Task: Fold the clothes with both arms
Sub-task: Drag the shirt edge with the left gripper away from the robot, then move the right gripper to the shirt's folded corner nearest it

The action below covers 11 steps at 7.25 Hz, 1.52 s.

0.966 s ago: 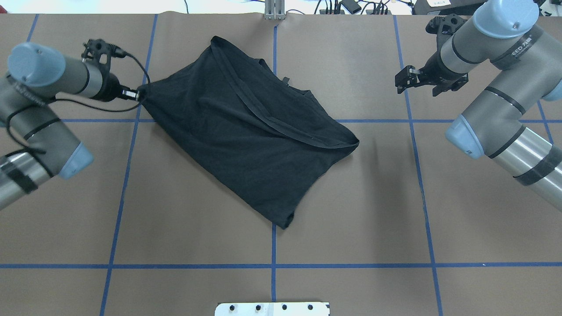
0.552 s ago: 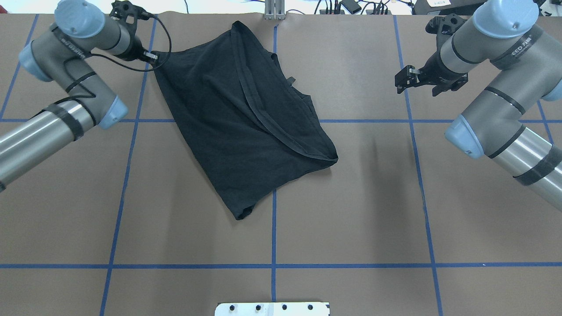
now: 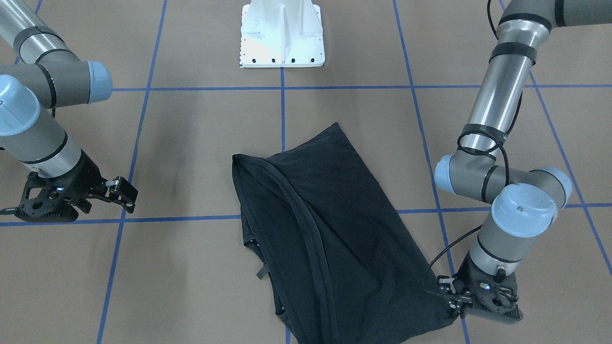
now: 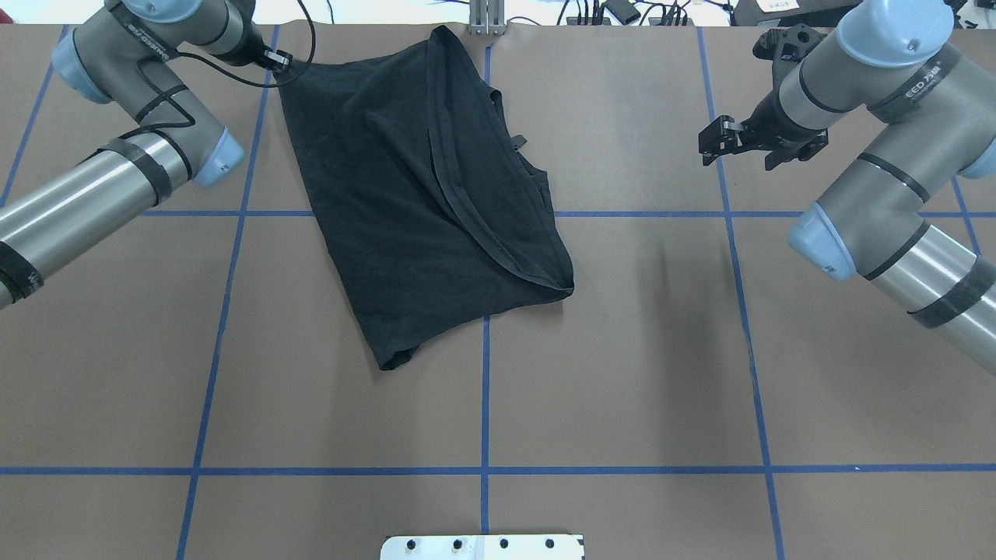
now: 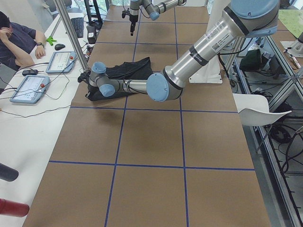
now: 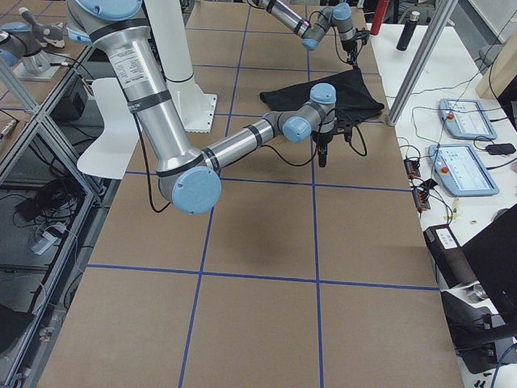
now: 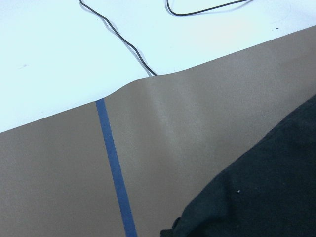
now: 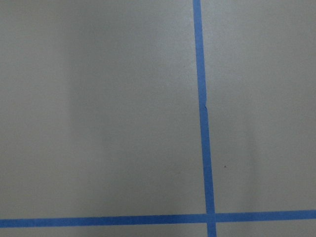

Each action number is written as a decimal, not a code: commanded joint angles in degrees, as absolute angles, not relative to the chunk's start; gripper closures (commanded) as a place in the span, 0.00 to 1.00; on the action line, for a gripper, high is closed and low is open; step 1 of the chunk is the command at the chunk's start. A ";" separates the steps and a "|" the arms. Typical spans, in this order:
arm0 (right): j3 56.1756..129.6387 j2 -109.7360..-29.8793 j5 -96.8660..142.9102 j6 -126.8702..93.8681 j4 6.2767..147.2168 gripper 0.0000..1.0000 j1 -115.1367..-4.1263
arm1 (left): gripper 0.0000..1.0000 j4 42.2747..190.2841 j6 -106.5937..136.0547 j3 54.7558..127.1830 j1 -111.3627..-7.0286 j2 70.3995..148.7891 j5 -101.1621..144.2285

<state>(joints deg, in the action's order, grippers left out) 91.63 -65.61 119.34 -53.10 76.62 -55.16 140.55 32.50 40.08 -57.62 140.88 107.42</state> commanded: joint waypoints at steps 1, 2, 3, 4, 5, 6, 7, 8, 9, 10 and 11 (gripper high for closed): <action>91.58 -65.22 119.27 -54.04 76.55 0.01 -54.76 | 0.00 140.37 31.99 43.49 -59.75 140.80 109.32; 91.41 -64.95 119.27 -55.10 76.64 0.01 -54.23 | 0.00 140.10 28.51 44.64 -62.46 140.37 116.91; 91.32 -64.52 119.27 -57.54 76.55 0.00 -53.18 | 0.00 139.92 27.95 49.00 -62.58 136.97 118.55; 91.23 -62.86 119.18 -62.44 76.55 0.00 -51.78 | 0.00 139.83 28.30 52.35 -62.40 134.32 118.74; 91.14 -61.71 118.92 -67.28 76.20 0.01 -50.11 | 0.00 139.92 28.39 52.73 -62.40 133.86 118.74; 90.53 -60.83 118.74 -73.24 73.68 0.01 -48.44 | 0.00 139.92 28.48 52.82 -62.40 133.68 118.83; 88.70 -60.73 118.04 -78.87 68.26 0.02 -46.08 | 0.00 140.01 28.56 52.82 -62.32 133.07 118.83; 85.38 -58.99 115.77 -82.32 63.59 0.02 -44.31 | 0.00 140.18 28.91 53.08 -62.31 132.37 118.83; 80.73 -54.19 113.23 -86.01 62.94 0.03 -42.38 | 0.00 140.97 31.27 53.96 -62.23 131.32 118.92; 76.94 -50.49 111.99 -88.74 62.84 0.05 -41.06 | 0.00 140.89 31.90 55.97 -62.05 129.48 118.92; 76.64 -50.28 111.45 -89.38 62.84 0.08 -40.52 | 0.00 140.89 31.99 56.60 -62.05 128.77 118.92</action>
